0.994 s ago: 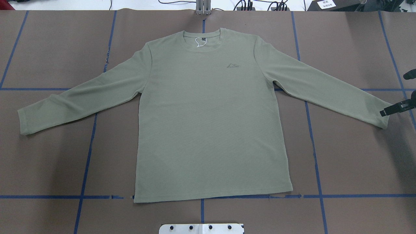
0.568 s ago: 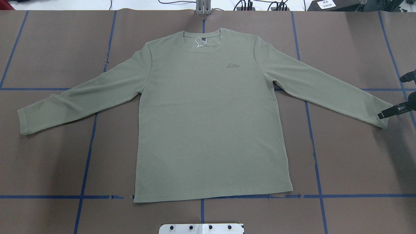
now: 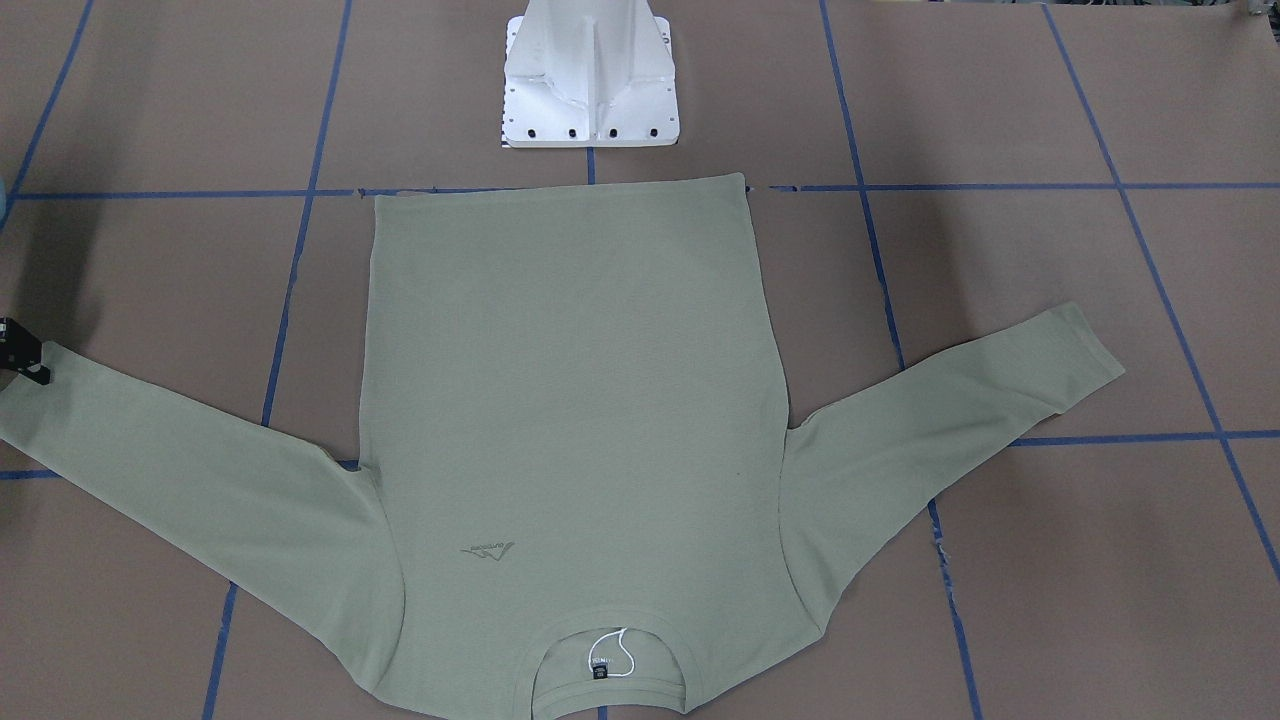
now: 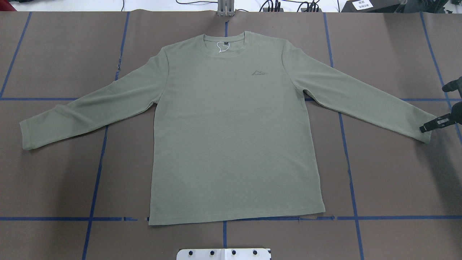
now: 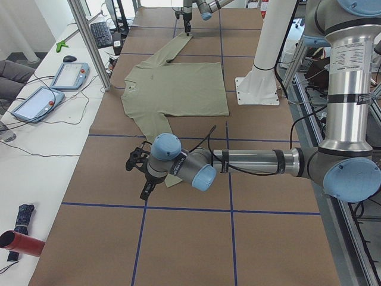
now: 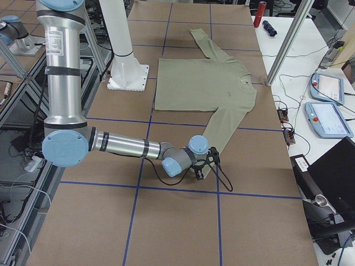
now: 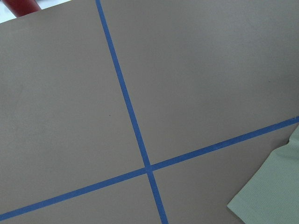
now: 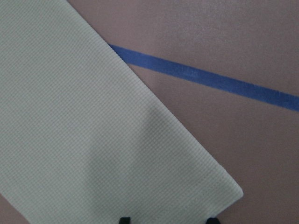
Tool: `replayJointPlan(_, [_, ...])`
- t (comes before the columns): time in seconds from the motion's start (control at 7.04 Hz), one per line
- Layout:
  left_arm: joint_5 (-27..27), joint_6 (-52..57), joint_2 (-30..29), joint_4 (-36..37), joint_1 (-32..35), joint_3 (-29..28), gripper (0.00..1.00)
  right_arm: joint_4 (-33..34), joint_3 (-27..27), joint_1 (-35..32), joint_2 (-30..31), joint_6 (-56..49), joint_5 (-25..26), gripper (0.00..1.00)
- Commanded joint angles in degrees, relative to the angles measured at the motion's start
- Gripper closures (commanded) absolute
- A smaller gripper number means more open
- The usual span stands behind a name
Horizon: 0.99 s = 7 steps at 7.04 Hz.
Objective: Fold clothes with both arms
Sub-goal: 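Lower the right gripper onto the sleeve cuff nearest it and grasp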
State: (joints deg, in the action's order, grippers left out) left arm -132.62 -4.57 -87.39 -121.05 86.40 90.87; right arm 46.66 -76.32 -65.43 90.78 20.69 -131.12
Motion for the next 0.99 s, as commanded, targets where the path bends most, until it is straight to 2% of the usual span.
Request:
replayJointPlan(0.0, [0.00,0.00,-0.06,0.20,0.00,0.01,0.00,0.09,-0.06,0.03,0.01,-0.03,-0.10,0.70])
replayJointPlan(0.28, [0.08,0.00,-0.33,0.29,0.00,0.01,0.00,0.09,-0.32,0.03,-0.08,-0.03,-0.45,0.98])
replayJointPlan(0.43, [0.08,0.00,-0.42,0.29,0.00,-0.08,0.00,-0.08,-1.72,-0.14,0.18,-0.03,-0.62,1.00])
replayJointPlan(0.71, [0.08,0.00,-0.50,0.38,0.00,-0.16,0.00,-0.34,-9.60,-0.14,4.74,0.14,-1.85,1.00])
replayJointPlan(0.85, [0.08,0.00,-0.59,0.38,0.00,-0.25,0.00,0.18,-11.99,-1.10,4.50,0.23,-5.34,1.00])
